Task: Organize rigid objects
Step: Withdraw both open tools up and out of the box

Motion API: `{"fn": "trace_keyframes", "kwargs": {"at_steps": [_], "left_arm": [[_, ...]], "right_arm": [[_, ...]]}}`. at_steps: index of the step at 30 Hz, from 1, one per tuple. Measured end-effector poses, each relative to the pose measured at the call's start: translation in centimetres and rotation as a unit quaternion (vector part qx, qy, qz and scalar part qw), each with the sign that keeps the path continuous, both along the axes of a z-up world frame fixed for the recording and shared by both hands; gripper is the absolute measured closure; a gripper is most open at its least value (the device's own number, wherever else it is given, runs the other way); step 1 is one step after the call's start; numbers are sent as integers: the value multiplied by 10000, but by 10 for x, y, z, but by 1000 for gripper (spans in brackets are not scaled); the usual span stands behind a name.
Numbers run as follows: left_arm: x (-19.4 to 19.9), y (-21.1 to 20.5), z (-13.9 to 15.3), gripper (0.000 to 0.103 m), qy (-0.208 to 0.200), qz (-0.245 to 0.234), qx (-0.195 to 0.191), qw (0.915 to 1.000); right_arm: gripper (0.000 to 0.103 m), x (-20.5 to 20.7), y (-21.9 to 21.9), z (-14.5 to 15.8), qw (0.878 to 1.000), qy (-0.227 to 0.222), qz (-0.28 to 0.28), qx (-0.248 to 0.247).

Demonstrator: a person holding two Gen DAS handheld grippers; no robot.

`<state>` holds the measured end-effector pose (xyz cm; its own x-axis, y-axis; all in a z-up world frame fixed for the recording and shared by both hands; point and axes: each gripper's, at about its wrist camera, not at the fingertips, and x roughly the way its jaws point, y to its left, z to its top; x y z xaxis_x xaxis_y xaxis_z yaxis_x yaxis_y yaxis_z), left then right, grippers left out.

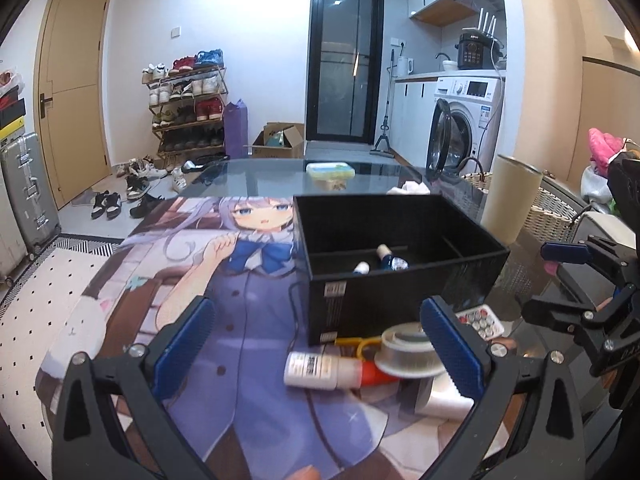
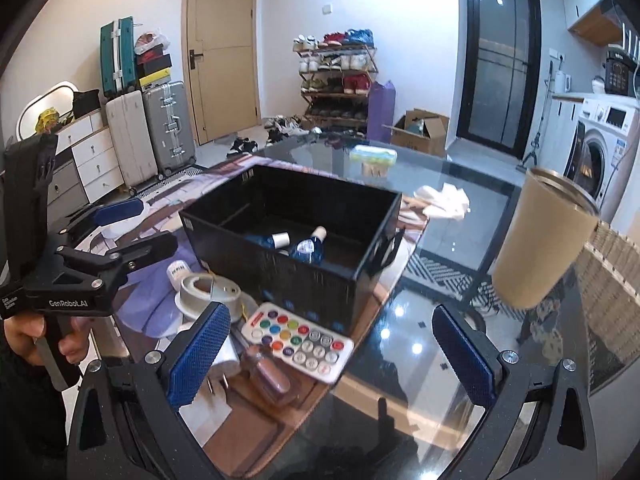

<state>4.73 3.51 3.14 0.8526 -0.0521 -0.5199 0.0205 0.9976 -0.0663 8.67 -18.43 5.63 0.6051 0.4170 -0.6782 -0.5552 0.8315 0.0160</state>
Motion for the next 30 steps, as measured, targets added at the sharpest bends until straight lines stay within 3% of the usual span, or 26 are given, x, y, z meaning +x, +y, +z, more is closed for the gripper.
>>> {"fn": "trace_keyframes", "kwargs": {"at_steps": [12,30], "left_arm": [[-10,-4,-17,0,193,-73,27,9998],[-15,-11,-27,0,345,-283,100,9990]], "right_arm": [[0,-7,-1,-21,9989,393,-215,-138],[0,15,18,-42,9956,836,-319,-263]]}}
